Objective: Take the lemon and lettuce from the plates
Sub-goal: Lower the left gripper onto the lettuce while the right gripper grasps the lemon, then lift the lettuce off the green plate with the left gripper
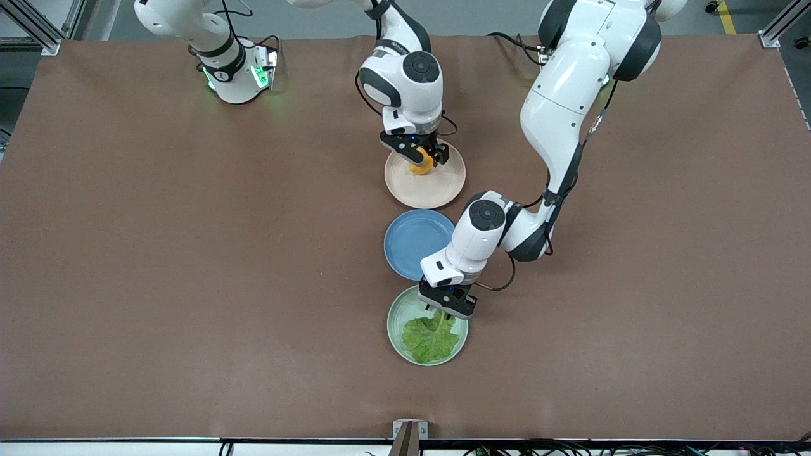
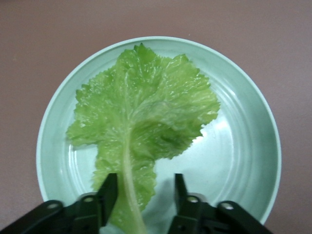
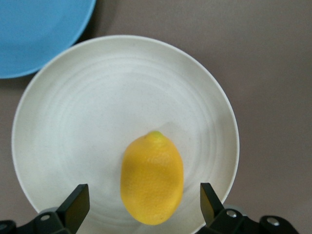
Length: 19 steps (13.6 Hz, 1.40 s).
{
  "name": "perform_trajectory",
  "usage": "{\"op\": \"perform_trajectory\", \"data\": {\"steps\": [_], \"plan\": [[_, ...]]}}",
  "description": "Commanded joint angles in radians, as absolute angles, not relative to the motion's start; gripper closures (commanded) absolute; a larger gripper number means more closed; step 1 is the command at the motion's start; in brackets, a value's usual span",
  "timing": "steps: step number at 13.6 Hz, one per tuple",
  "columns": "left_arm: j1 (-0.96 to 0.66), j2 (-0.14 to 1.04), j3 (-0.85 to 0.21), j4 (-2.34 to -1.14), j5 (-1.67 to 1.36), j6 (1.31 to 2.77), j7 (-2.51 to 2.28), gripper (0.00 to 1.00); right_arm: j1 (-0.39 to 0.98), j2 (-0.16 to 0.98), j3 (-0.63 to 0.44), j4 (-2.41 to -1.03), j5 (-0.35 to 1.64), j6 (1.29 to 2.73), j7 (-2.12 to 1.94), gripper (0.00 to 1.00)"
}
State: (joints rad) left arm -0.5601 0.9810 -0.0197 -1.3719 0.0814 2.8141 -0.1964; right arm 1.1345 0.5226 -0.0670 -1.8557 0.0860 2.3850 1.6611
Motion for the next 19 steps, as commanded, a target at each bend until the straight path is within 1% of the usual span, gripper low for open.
{"op": "perform_trajectory", "data": {"steps": [1, 2, 3, 4, 5, 6, 7, 8, 10, 11, 12, 14, 16, 17, 19], "plan": [[-0.568, 0.983, -0.006, -1.361, 0.115, 2.827, -0.201, 0.89, 1.161, 0.560, -0.083, -1.853, 0.037, 2.421, 1.730, 0.00], [-0.571, 0.976, -0.006, -1.361, 0.117, 2.824, -0.201, 0.95, 1.164, 0.574, -0.084, -1.853, 0.017, 2.425, 1.756, 0.00], [-0.569, 0.968, -0.005, -1.361, 0.124, 2.816, -0.201, 0.98, 1.166, 0.583, -0.083, -1.852, -0.001, 2.436, 1.773, 0.00], [-0.563, 0.944, -0.005, -1.365, 0.146, 2.786, -0.195, 0.99, 1.166, 0.587, -0.083, -1.853, -0.006, 2.450, 1.779, 0.00], [-0.555, 0.916, -0.005, -1.361, 0.175, 2.725, -0.190, 0.99, 1.164, 0.592, -0.083, -1.853, -0.006, 2.457, 1.779, 0.02], [-0.554, 0.885, -0.006, -1.358, 0.179, 2.671, -0.190, 0.99, 1.166, 0.597, -0.083, -1.853, -0.006, 2.459, 1.781, 0.07], [-0.548, 0.862, -0.006, -1.361, 0.181, 2.636, -0.189, 0.99, 1.167, 0.598, -0.083, -1.853, -0.006, 2.460, 1.781, 0.18], [-0.522, 0.823, -0.008, -1.365, 0.183, 2.590, -0.187, 0.99, 1.176, 0.598, -0.083, -1.853, -0.006, 2.459, 1.781, 0.33], [-0.479, 0.754, -0.012, -1.367, 0.180, 2.493, -0.155, 0.99, 1.175, 0.597, -0.083, -1.852, -0.006, 2.453, 1.779, 0.75], [-0.432, 0.718, -0.020, -1.379, 0.172, 2.462, -0.135, 0.99, 1.166, 0.595, -0.083, -1.848, -0.006, 2.444, 1.775, 0.93], [-0.373, 0.678, -0.044, -1.411, 0.166, 2.451, -0.112, 0.99, 1.155, 0.592, -0.084, -1.844, -0.006, 2.441, 1.763, 0.99], [-0.219, 0.615, -0.139, -1.504, 0.164, 2.451, -0.083, 0.99, 1.108, 0.546, -0.084, -1.844, -0.006, 2.407, 1.679, 0.99], [-0.080, 0.582, -0.202, -1.583, 0.163, 2.450, -0.081, 1.00, 1.018, 0.467, -0.084, -1.848, -0.005, 2.312, 1.510, 1.00], [-0.018, 0.568, -0.221, -1.627, 0.166, 2.448, -0.077, 1.00, 0.968, 0.431, -0.084, -1.855, -0.005, 2.297, 1.423, 1.00], [0.041, 0.542, -0.221, -1.748, 0.173, 2.450, -0.090, 1.00, 0.855, 0.384, -0.083, -1.868, -0.002, 2.266, 1.242, 1.00]]}}
